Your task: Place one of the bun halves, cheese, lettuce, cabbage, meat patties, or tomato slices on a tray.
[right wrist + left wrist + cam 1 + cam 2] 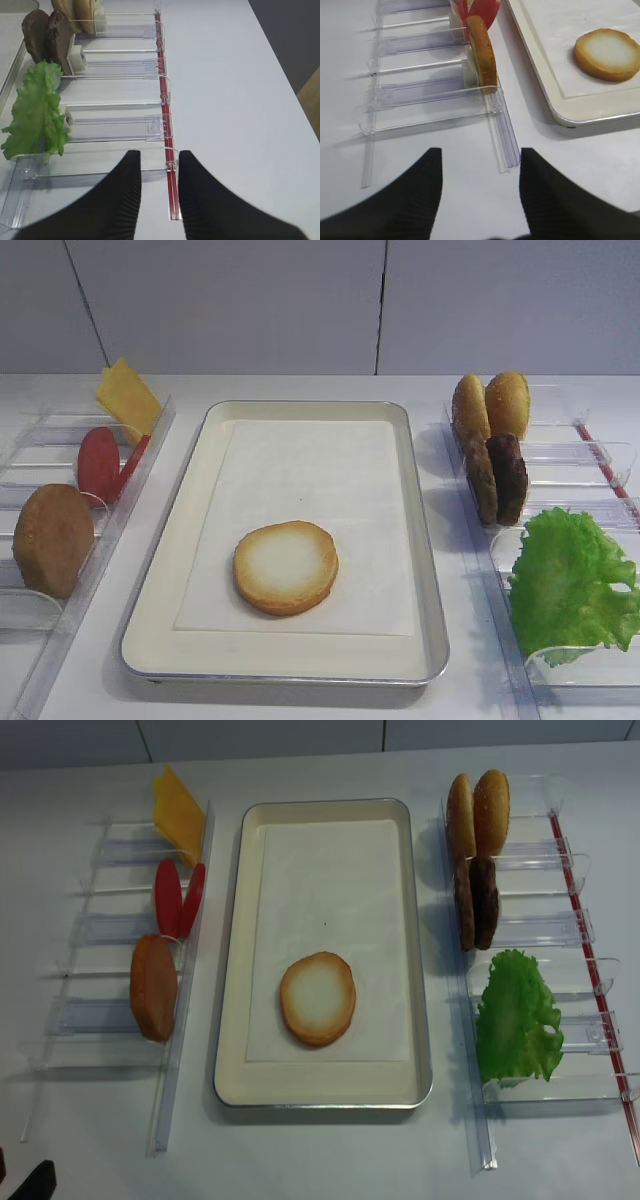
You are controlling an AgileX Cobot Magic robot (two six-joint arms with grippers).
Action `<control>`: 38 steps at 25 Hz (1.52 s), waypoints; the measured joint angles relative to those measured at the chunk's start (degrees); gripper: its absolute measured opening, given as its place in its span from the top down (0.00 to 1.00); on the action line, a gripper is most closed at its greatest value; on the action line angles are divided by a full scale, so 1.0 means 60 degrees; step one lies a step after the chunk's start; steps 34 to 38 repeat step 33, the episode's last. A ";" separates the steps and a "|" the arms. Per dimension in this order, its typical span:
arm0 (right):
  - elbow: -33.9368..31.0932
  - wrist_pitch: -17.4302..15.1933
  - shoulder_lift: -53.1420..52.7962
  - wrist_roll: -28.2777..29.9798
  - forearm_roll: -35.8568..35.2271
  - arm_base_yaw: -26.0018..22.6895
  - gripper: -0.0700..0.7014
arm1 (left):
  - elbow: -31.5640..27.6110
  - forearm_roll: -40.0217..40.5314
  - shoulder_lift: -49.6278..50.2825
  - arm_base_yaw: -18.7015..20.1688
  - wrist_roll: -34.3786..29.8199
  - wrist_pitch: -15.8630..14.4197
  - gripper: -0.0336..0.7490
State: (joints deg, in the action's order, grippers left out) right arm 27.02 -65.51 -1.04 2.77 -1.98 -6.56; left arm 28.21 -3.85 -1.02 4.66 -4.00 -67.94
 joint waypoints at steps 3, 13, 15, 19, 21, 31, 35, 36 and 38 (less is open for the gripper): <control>0.0000 0.0000 0.0000 0.0000 0.0000 0.0000 0.60 | 0.0000 0.0026 0.0000 -0.0158 0.0000 0.0000 0.53; 0.0000 0.0000 0.0000 0.0000 0.0000 0.0000 0.60 | 0.0000 0.0024 0.0000 -0.0859 0.0000 0.0000 0.53; 0.0000 0.0000 0.0000 0.0000 0.0000 0.0000 0.60 | 0.0000 0.0024 0.0000 -0.0859 0.0000 0.0000 0.53; 0.0000 0.0000 0.0000 0.0000 0.0000 0.0000 0.60 | 0.0000 0.0024 0.0000 -0.0859 0.0000 0.0000 0.53; 0.0000 0.0000 0.0000 0.0000 0.0000 0.0000 0.60 | 0.0000 0.0024 0.0000 -0.0859 0.0000 0.0000 0.53; 0.0000 0.0000 0.0000 0.0000 0.0000 0.0000 0.60 | 0.0000 0.0024 0.0000 -0.0859 0.0000 0.0000 0.53; 0.0000 0.0000 0.0000 0.0000 0.0000 0.0000 0.60 | 0.0000 0.0024 0.0000 -0.0859 0.0000 0.0000 0.53; 0.0000 0.0000 0.0000 0.0000 0.0000 0.0000 0.60 | 0.0000 0.0024 0.0000 -0.0859 0.0000 0.0000 0.53; 0.0000 0.0000 0.0000 0.0000 0.0000 0.0000 0.60 | 0.0000 0.0024 0.0000 -0.0859 0.0000 0.0000 0.53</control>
